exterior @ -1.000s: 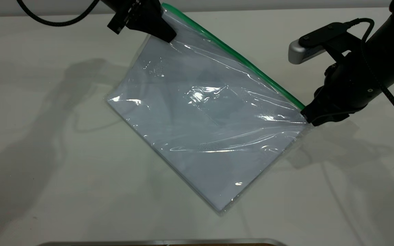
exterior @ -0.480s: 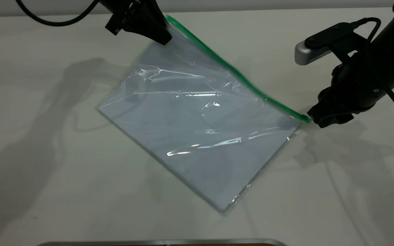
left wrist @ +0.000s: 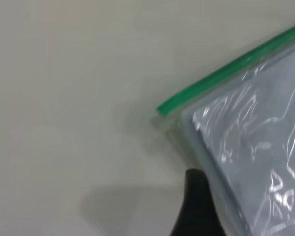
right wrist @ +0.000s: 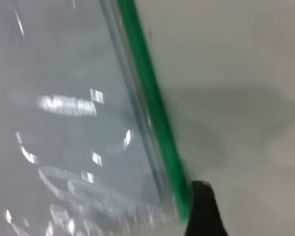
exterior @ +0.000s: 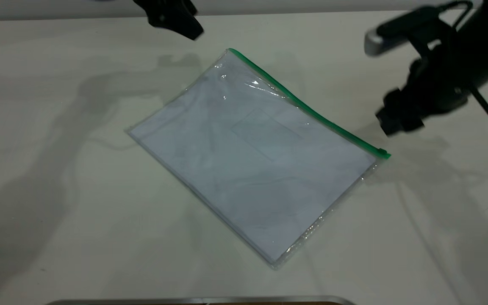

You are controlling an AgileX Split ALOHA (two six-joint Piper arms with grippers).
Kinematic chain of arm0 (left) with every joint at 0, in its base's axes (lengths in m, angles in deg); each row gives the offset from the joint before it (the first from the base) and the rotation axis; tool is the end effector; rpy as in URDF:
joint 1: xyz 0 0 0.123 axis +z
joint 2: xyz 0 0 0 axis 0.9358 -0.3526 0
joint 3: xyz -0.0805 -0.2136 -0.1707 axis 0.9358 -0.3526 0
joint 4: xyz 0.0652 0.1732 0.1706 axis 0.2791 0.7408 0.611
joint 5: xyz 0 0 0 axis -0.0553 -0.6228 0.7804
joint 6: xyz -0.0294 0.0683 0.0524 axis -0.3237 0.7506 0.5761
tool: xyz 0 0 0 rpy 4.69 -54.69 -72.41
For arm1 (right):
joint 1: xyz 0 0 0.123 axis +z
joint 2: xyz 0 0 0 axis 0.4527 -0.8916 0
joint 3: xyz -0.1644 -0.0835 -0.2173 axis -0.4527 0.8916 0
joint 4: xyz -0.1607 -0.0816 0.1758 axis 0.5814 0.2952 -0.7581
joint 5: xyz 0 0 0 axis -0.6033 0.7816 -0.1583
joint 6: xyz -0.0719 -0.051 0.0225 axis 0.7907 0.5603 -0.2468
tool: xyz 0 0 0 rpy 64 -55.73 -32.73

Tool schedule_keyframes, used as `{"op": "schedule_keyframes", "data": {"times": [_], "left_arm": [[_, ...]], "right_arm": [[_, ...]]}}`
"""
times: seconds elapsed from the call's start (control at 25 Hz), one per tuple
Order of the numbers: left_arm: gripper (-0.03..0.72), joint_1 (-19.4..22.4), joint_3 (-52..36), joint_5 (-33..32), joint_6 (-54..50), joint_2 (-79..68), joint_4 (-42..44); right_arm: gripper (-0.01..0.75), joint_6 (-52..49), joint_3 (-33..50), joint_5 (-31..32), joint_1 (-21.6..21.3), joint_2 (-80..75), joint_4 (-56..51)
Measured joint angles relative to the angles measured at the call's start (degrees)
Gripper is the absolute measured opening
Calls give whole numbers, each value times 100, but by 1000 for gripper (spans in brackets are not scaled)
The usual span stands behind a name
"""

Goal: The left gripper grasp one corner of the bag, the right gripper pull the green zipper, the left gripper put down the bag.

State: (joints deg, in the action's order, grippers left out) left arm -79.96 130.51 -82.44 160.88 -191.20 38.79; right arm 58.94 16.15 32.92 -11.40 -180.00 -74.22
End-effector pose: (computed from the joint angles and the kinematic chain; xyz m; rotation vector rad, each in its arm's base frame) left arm 0.5163 -0.1417 0.0981 1.4609 2.0155 -0.3731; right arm 0.3350 0.0885 0.0387 -0.6206 2.6380 -0.0448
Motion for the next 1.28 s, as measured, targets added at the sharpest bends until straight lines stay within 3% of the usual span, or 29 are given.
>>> {"op": "schedule_keyframes", "data": {"times": [0.32, 0.6, 0.72, 0.8, 1.04, 1.28], "left_arm": [[616, 0, 0, -552, -2199, 1301, 1202], [602, 0, 0, -1451, -4378, 2905, 2504], [592, 0, 0, -1953, -5289, 3587, 3160], [590, 0, 0, -1959, -5838, 4007, 3499], [590, 0, 0, -1959, -6640, 5115, 4112], [590, 0, -66, -1959, -7283, 5874, 4238]], "right_arm": [[534, 8, -574, 531, 0, 1399, 28], [534, -113, -585, 729, 0, 3722, 38], [534, -410, -585, 972, 0, 4629, 52], [534, -646, -585, 1255, 0, 5154, 96], [534, -2279, -585, 2468, 0, 6376, 1339], [534, -4843, -585, 3757, 0, 7321, 3819]]}}
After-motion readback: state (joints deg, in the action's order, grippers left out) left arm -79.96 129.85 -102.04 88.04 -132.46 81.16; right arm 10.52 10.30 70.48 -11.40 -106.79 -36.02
